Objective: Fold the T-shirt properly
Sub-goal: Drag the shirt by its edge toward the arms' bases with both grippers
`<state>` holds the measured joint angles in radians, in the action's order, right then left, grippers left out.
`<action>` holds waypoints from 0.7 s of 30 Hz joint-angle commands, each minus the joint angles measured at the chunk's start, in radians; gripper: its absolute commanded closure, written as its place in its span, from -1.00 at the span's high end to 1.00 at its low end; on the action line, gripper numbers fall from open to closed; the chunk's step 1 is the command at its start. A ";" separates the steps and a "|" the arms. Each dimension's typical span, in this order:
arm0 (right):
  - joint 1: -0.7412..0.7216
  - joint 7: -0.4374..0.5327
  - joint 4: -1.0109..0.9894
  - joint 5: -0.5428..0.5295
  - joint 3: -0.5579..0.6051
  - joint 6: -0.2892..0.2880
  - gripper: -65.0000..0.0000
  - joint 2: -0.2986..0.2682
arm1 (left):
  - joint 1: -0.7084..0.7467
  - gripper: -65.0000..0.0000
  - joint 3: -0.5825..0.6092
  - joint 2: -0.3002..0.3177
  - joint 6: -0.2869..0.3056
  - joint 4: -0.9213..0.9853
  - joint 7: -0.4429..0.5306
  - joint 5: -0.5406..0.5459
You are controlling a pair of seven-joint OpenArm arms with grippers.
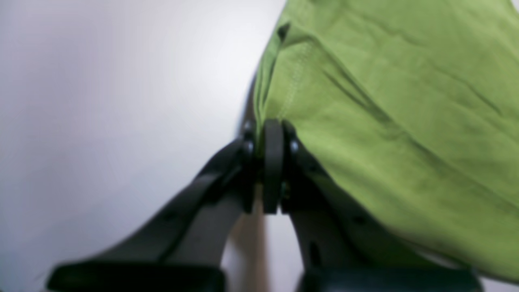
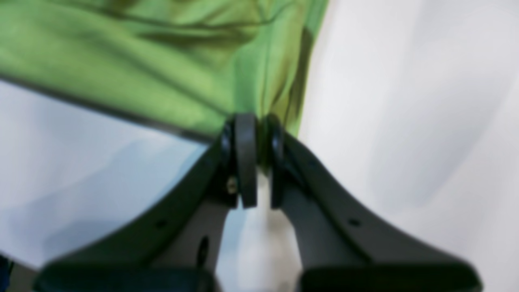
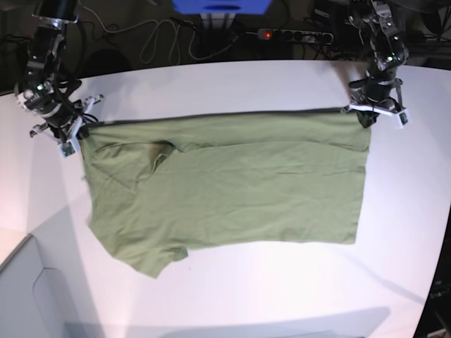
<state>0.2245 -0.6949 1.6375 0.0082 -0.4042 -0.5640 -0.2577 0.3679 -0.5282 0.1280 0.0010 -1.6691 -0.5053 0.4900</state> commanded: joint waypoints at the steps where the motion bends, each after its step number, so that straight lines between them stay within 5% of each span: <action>1: 0.022 0.011 0.034 0.000 -0.008 -0.014 -1.00 -0.012 | 0.029 -1.00 -0.014 0.011 -0.002 -0.032 0.017 0.000; 21: 0.284 0.016 0.224 -0.001 -0.009 -0.015 -1.00 -0.009 | 0.224 -1.00 -0.039 -0.037 0.000 -0.090 0.018 0.002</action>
<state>0.5045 -0.6903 1.8450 0.0154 -0.4053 -0.5709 -0.2550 0.5774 -0.5606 0.0834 0.0006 -1.7420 -0.5014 0.4873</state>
